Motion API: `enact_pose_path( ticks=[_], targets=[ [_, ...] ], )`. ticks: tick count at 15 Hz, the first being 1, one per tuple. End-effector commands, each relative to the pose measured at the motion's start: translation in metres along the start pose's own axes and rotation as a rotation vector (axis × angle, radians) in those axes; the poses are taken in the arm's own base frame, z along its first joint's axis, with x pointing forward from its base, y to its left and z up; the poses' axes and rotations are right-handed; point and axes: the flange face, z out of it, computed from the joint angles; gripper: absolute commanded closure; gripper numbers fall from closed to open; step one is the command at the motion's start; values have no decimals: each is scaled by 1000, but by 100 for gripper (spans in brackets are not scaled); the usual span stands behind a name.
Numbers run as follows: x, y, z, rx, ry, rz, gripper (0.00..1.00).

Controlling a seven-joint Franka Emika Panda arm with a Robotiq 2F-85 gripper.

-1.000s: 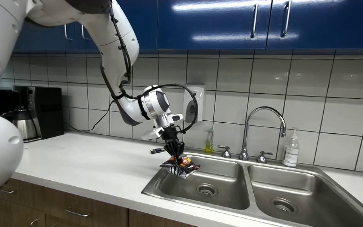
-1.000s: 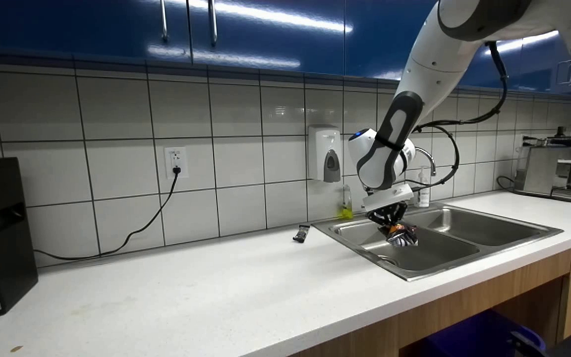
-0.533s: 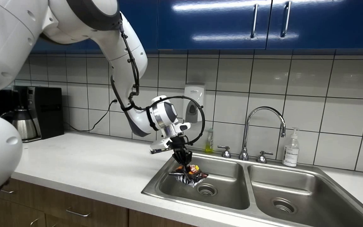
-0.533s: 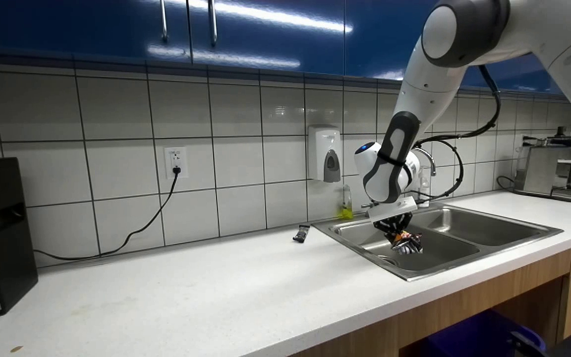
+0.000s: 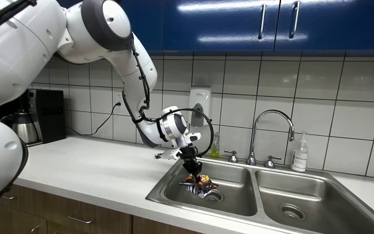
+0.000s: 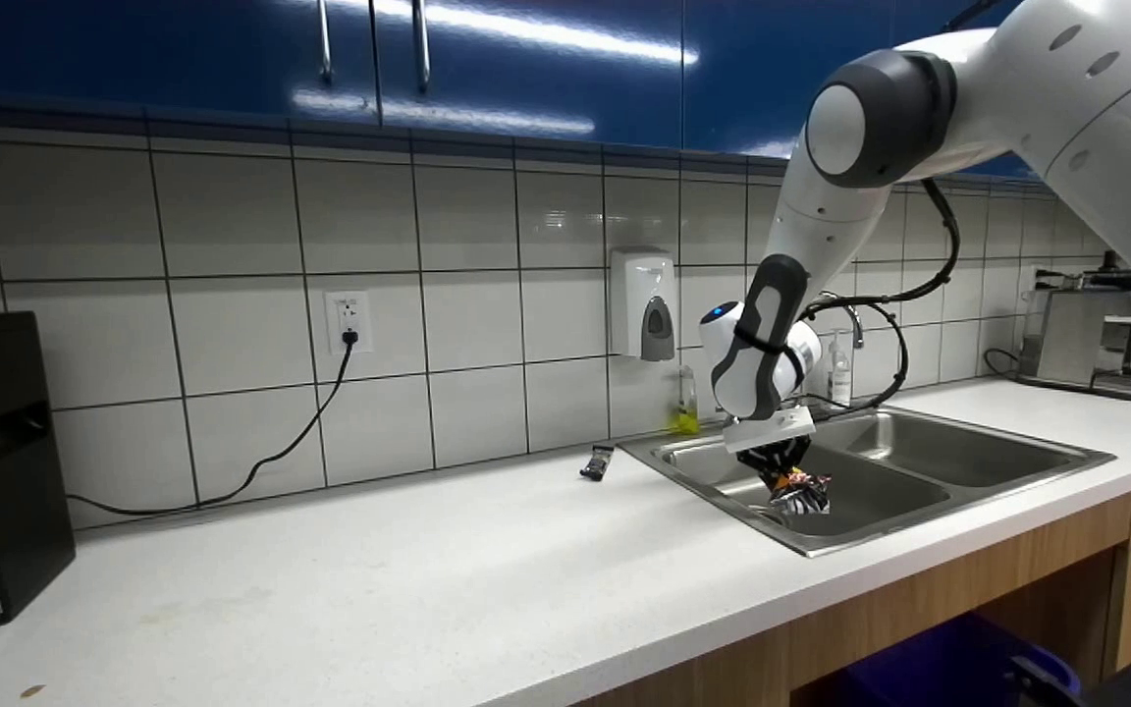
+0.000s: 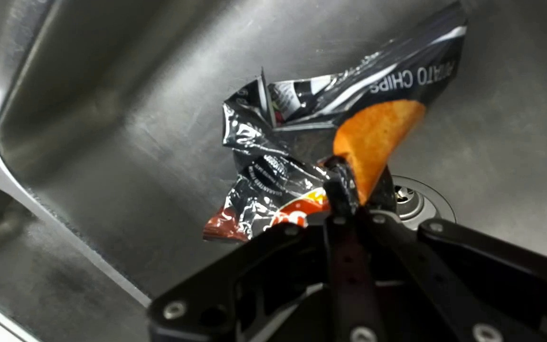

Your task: Put the black sachet in the left sink

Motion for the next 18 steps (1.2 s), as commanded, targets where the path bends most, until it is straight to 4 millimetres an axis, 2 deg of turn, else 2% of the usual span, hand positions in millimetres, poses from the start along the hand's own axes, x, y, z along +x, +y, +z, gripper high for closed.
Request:
enact_pose_path(
  ticks=[1, 8, 18],
  targets=[
    [18, -6, 21, 2, 6, 29, 100],
    [29, -13, 40, -5, 0, 72, 100],
    [36, -17, 45, -8, -5, 89, 100]
  ],
)
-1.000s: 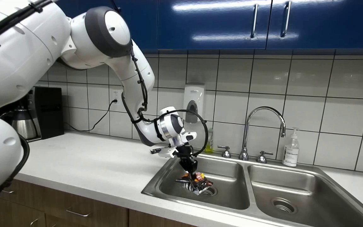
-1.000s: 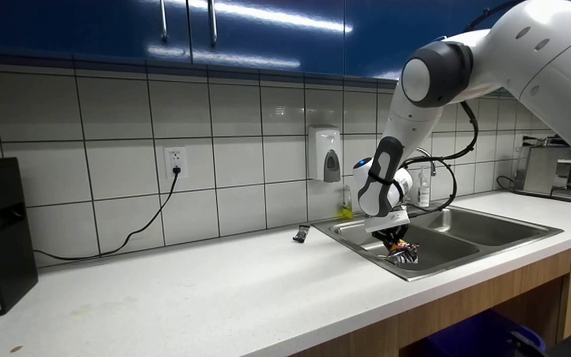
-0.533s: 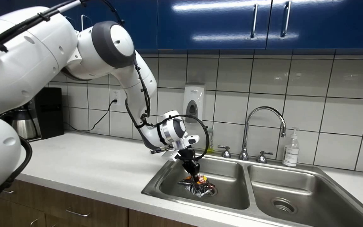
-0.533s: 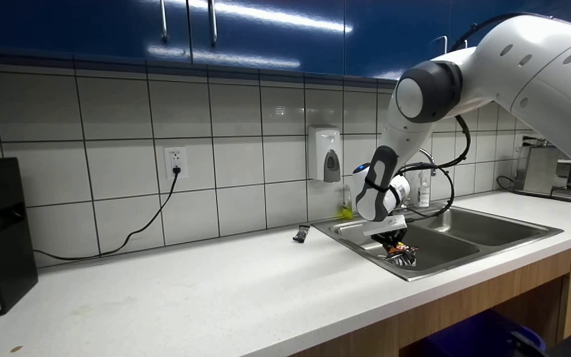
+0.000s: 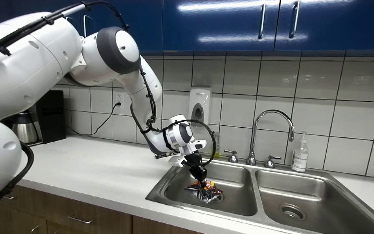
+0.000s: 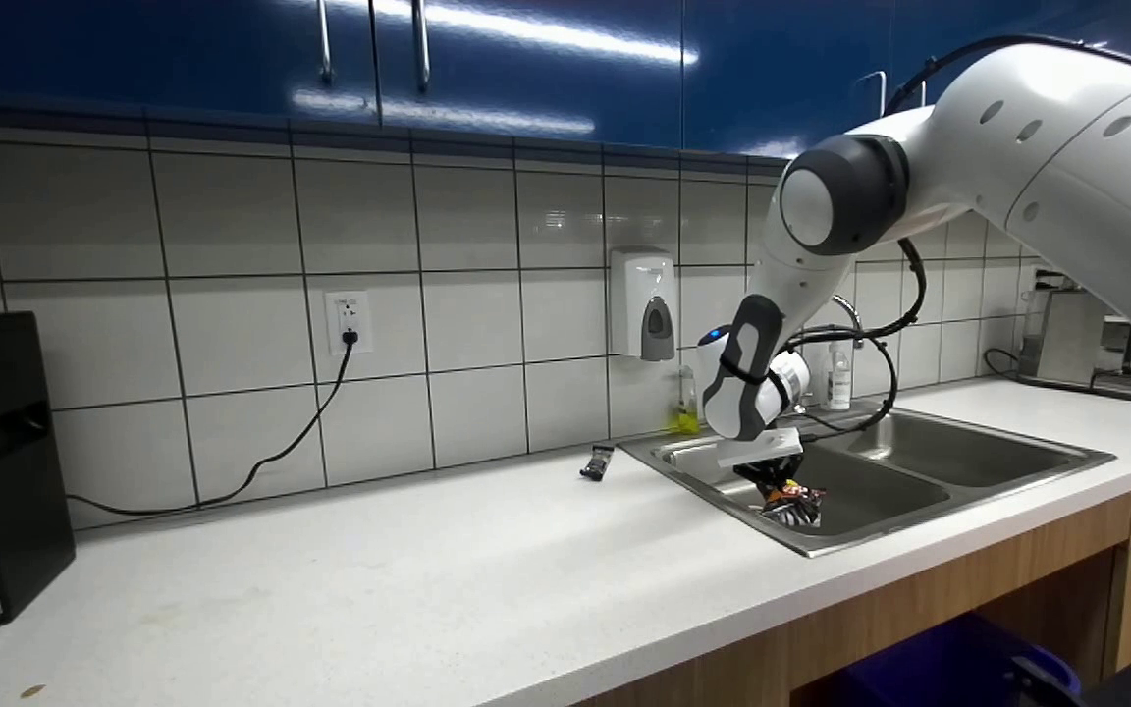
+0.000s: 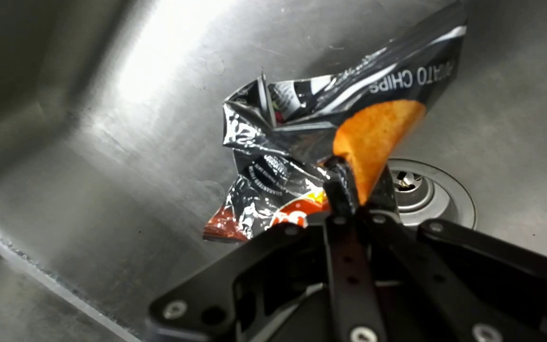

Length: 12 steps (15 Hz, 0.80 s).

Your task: Put the black sachet in the left sink

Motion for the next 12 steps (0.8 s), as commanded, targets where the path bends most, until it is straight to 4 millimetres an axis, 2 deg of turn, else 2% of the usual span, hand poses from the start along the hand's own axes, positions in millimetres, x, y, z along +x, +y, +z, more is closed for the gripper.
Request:
enact_pose_path(
  ticks=[1, 3, 4, 9, 12],
  targets=[
    [8, 0, 0, -5, -5, 5, 100],
    [8, 0, 0, -7, -10, 5, 100],
    [8, 0, 32, 7, -8, 1, 100],
    [4, 5, 62, -29, -28, -3, 100],
    [3, 3, 73, -38, -31, -11, 100]
  ],
)
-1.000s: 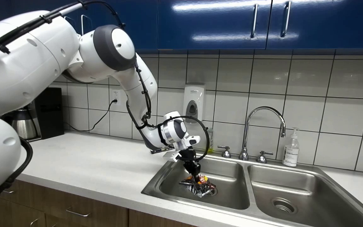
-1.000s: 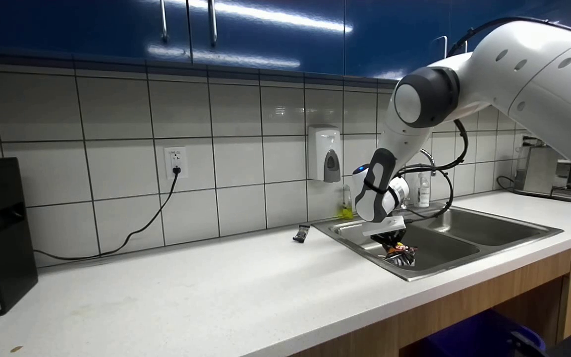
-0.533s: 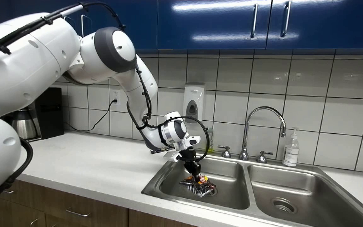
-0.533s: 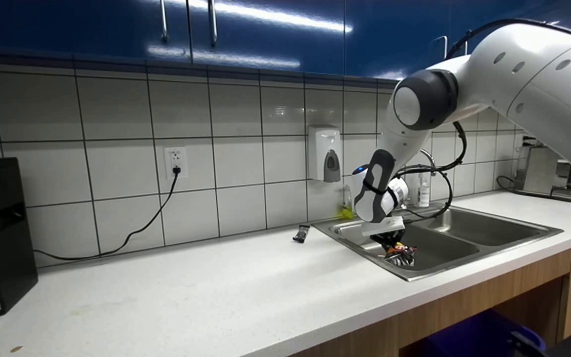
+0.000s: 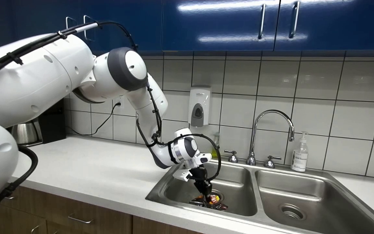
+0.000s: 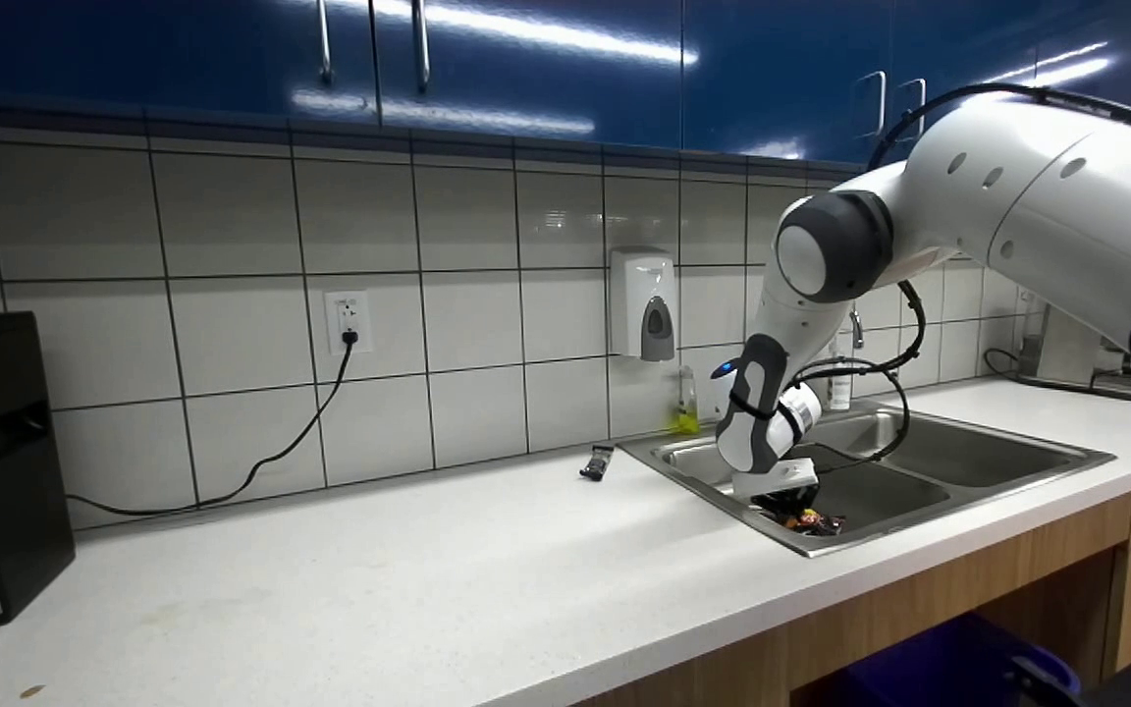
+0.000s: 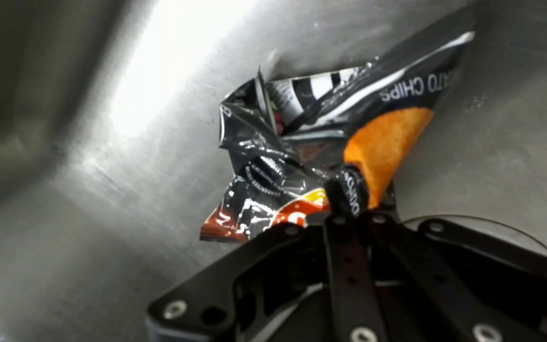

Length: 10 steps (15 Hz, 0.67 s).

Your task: Put the black sachet in the left sink

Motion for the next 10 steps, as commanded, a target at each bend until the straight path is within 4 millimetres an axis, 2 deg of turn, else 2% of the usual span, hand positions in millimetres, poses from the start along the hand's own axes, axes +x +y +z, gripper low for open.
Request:
enact_pose_path(
  ticks=[1, 5, 6, 7, 9, 10],
  targets=[
    [9, -4, 8, 4, 7, -20, 100],
    [12, -6, 10, 3, 13, -32, 100],
    [12, -6, 10, 2, 12, -35, 95],
    [13, -6, 10, 1, 12, -36, 72],
    [13, -6, 8, -5, 18, -42, 68],
    [13, -6, 6, -6, 21, -48, 62]
  ],
)
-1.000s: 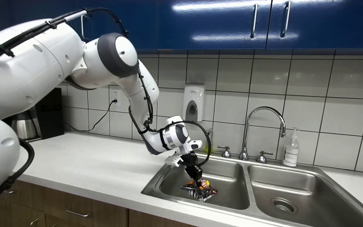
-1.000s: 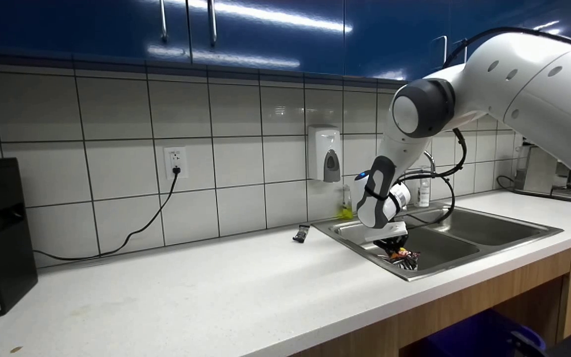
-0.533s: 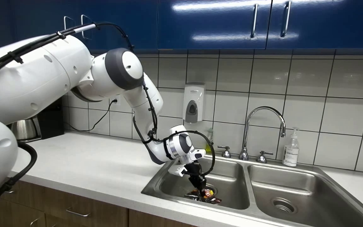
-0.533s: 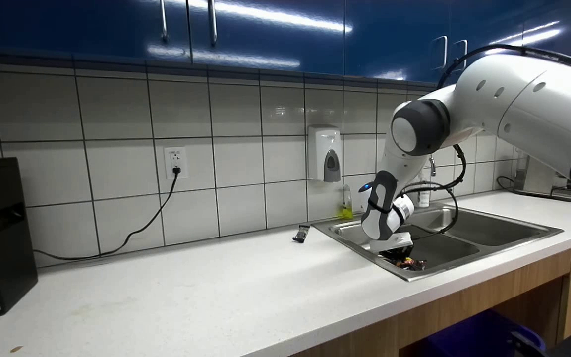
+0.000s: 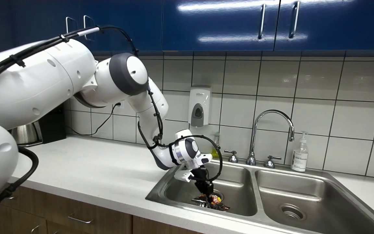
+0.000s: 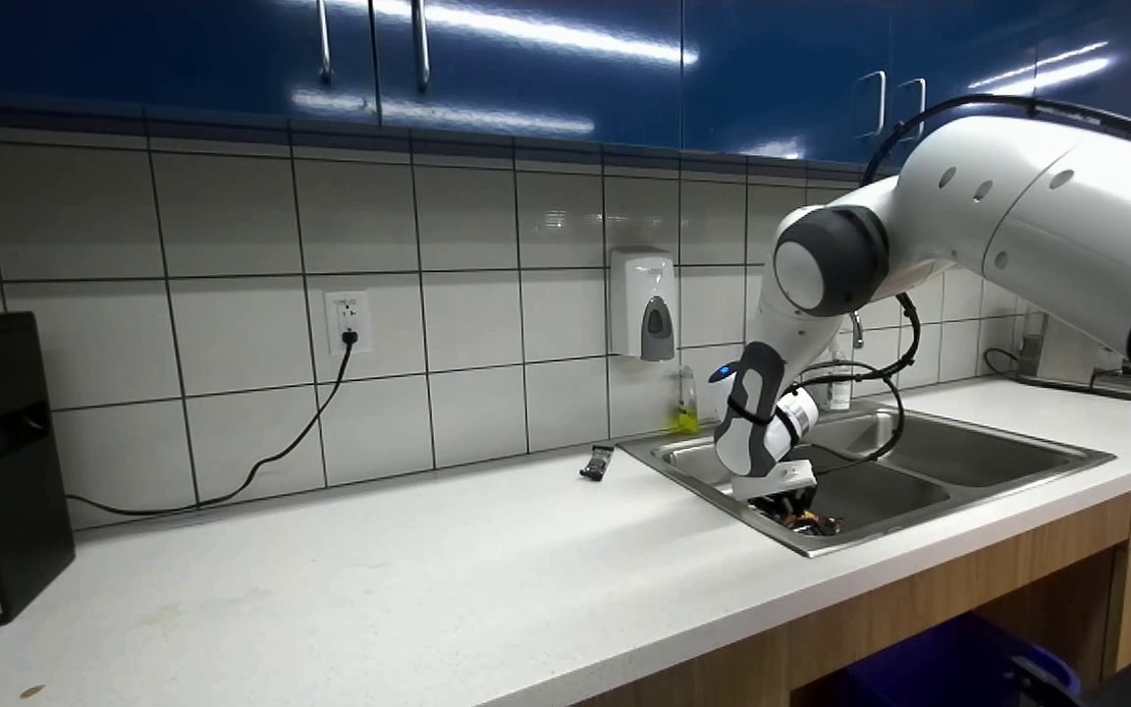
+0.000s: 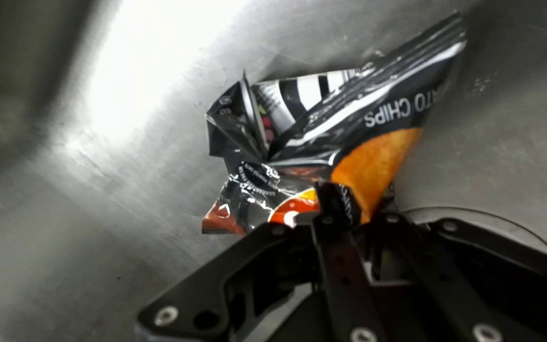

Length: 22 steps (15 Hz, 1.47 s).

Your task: Put the black sachet in the left sink

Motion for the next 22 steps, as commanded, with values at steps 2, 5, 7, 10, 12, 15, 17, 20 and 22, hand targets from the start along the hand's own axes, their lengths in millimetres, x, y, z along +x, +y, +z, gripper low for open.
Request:
enact_pose_path(
  ticks=[2, 5, 7, 10, 12, 15, 17, 20, 22],
  targets=[
    [6, -1, -8, 2, 12, -36, 47],
    [5, -5, -17, 13, 24, -52, 24],
    [6, -7, -29, 21, 37, -58, 9],
    [8, -10, -49, 38, 61, -59, 0],
    [11, -11, -61, 44, 79, -62, 0],
    [14, -10, -75, 48, 95, -70, 0],
    [12, -9, -86, 55, 98, -91, 0],
    [0, -7, -111, 92, 101, -186, 0],
    [-11, -6, -130, 117, 102, -267, 0]
  ],
)
